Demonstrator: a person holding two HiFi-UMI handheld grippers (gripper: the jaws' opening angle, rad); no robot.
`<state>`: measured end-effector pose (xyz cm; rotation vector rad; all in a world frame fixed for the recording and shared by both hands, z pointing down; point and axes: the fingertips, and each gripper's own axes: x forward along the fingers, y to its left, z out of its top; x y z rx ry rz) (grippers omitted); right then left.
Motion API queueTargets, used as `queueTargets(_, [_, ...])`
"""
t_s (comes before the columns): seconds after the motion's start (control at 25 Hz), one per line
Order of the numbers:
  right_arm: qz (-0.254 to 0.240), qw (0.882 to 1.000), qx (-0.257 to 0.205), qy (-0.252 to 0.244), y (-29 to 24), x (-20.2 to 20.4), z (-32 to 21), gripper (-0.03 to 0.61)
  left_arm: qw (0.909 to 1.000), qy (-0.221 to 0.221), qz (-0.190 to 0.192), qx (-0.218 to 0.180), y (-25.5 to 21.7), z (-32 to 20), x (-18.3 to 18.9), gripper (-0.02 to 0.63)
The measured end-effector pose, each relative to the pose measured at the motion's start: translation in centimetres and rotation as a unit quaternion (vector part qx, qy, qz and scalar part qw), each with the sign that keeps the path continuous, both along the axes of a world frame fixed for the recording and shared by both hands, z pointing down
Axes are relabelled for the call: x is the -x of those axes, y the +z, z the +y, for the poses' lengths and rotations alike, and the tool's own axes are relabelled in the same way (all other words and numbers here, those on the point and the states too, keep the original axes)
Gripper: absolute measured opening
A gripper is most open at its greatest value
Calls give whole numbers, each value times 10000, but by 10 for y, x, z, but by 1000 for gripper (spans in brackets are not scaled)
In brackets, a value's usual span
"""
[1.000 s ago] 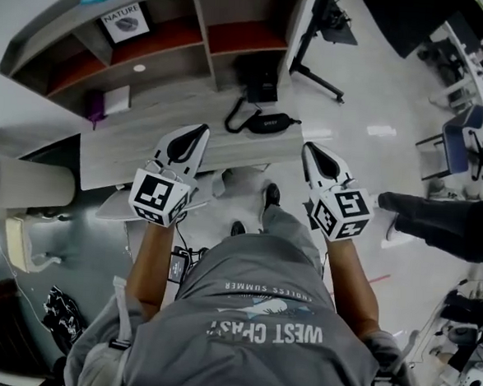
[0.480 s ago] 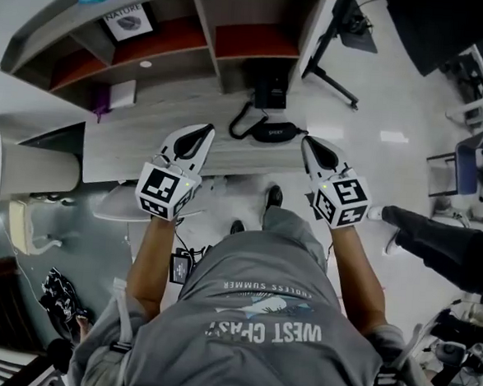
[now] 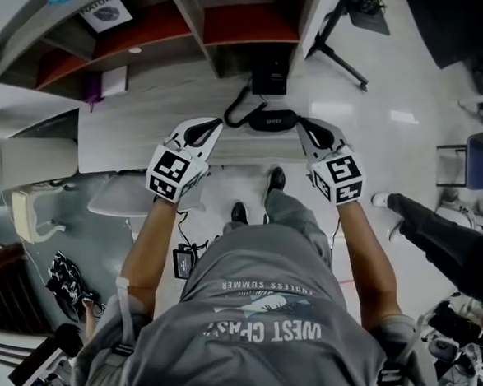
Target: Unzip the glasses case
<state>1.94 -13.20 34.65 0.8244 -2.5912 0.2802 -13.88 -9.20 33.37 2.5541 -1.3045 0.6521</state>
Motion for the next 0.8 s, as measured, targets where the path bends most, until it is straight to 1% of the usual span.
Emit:
queueTargets(0.12, [252,9990,-82,-361,24,0,-9,41,9991,205,-251,290,36,-8,-6,0])
queueTargets(0.2, [414,9973,-85,-596,42,1,-14,76,9975,341,-390,481,58,-12,-10,0])
queueTargets(0.36, [661,9926,-67,-1012,77,3,-19,113,9939,541,-471,844,94,-19,-20,0])
queueTargets(0.48, [809,9880,-70,-1315,101,4,-19,142,9912,604,-567,1029,119,-27,-25,2])
queueTargets(0.64, [1224,9765,-190,-1766,136,3,-17,182,9881,677,-614,1234,153,-34,-32,11])
queueTargets(0.8, [1708,9583,-415,-2255,172,4,-19,216,9838,802,-736,1421,188,-39,-33,49])
